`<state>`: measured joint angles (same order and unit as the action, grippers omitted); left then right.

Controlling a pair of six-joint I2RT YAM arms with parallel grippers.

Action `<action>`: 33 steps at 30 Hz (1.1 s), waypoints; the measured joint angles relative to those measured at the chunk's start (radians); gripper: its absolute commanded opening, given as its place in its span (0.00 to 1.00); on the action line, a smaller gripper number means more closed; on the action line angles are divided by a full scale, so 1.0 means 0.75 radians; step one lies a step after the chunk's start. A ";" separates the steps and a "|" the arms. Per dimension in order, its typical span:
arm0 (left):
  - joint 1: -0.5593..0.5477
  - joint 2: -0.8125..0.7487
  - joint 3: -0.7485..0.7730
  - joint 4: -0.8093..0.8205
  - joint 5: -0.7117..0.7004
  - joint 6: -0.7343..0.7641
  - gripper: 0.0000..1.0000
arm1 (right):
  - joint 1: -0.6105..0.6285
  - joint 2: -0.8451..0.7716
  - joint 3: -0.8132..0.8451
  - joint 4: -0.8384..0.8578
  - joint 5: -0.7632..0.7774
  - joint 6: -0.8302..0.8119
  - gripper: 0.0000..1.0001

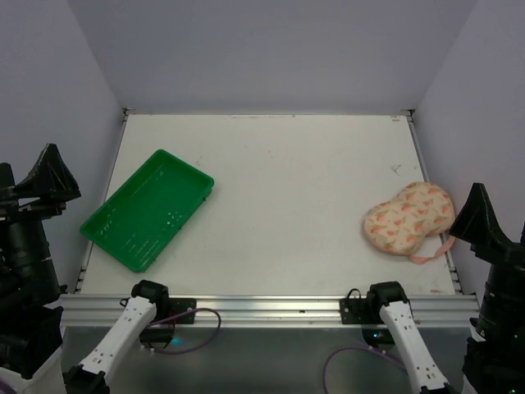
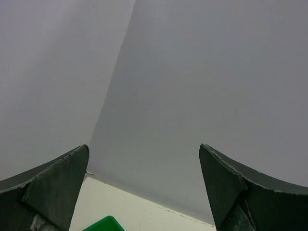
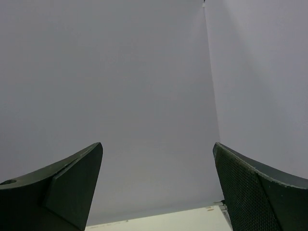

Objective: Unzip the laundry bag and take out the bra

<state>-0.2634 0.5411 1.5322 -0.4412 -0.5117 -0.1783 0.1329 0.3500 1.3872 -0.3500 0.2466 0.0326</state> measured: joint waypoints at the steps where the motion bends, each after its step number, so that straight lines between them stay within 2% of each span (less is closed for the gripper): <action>1: 0.000 0.000 -0.002 0.001 -0.001 0.000 1.00 | 0.000 -0.005 -0.005 0.009 -0.003 -0.001 0.99; 10: 0.000 0.000 -0.027 0.041 -0.001 -0.003 1.00 | 0.000 -0.034 -0.104 0.040 0.022 0.027 0.99; 18: 0.000 0.023 -0.223 0.056 0.029 -0.055 1.00 | 0.000 0.087 -0.303 -0.095 0.175 0.300 0.99; 25: -0.001 0.230 -0.470 0.021 0.203 -0.171 1.00 | -0.026 0.514 -0.561 -0.309 0.274 0.635 0.99; 29: -0.002 0.359 -0.646 -0.004 0.360 -0.249 1.00 | -0.221 0.808 -0.632 -0.378 0.206 0.779 0.99; 33: -0.001 0.377 -0.833 -0.001 0.490 -0.313 1.00 | -0.352 1.067 -0.656 -0.431 0.165 0.945 0.99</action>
<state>-0.2642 0.8238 0.9073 -0.4419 -0.1444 -0.4133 -0.1310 1.1503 0.8951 -0.6735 0.3702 0.7414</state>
